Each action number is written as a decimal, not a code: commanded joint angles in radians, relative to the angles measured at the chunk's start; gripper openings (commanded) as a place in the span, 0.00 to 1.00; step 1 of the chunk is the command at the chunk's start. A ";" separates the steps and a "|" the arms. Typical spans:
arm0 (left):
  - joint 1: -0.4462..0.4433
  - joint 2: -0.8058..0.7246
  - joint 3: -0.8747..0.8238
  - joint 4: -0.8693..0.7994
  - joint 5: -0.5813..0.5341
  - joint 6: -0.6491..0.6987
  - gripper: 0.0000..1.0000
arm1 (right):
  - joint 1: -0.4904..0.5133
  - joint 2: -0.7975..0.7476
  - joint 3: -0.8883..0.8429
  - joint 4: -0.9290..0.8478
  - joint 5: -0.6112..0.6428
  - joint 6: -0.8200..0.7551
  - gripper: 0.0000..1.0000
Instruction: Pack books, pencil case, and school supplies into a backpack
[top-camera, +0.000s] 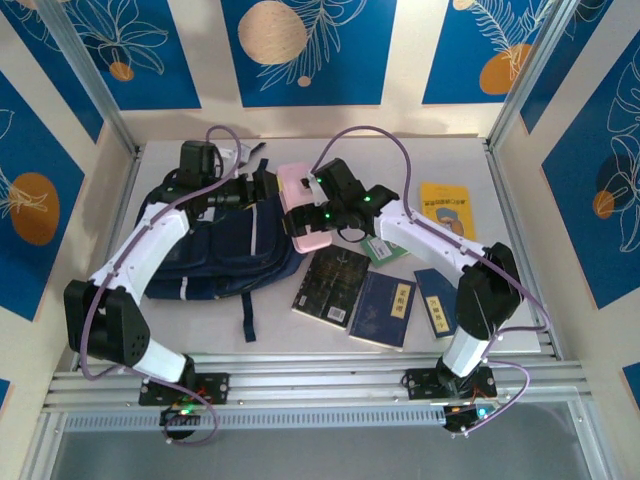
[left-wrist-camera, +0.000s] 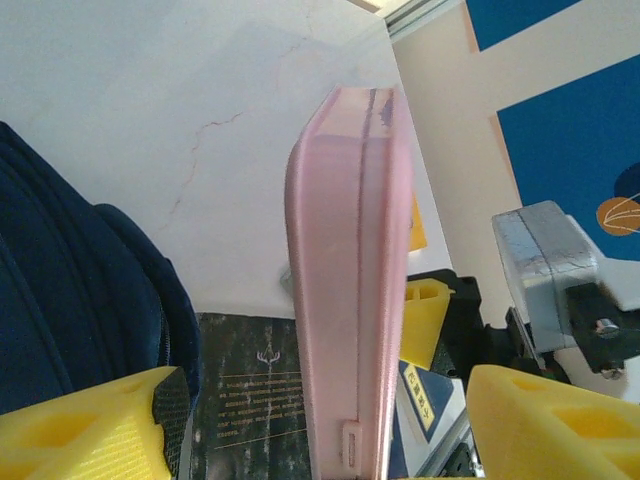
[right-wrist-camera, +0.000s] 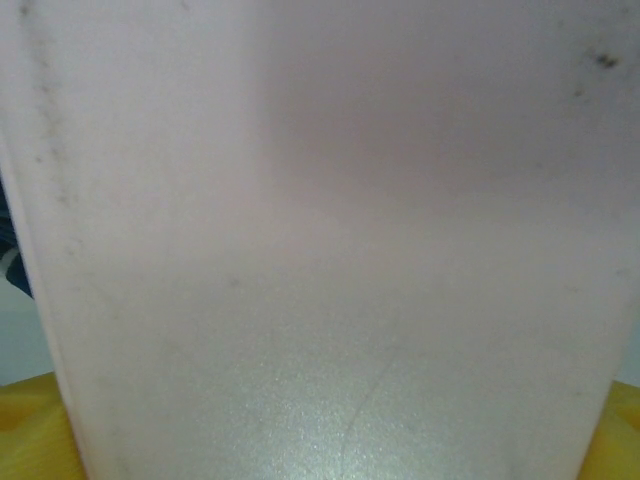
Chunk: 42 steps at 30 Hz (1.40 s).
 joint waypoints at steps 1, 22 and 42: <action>-0.035 0.055 0.029 0.040 0.016 -0.029 0.73 | 0.053 -0.052 -0.026 0.061 -0.033 -0.041 0.75; -0.082 0.099 -0.047 0.297 0.100 -0.197 0.25 | 0.062 -0.025 -0.013 0.075 -0.034 0.009 0.79; -0.047 0.033 -0.091 0.493 0.035 -0.426 0.23 | -0.120 -0.309 -0.285 0.259 -0.035 0.369 0.99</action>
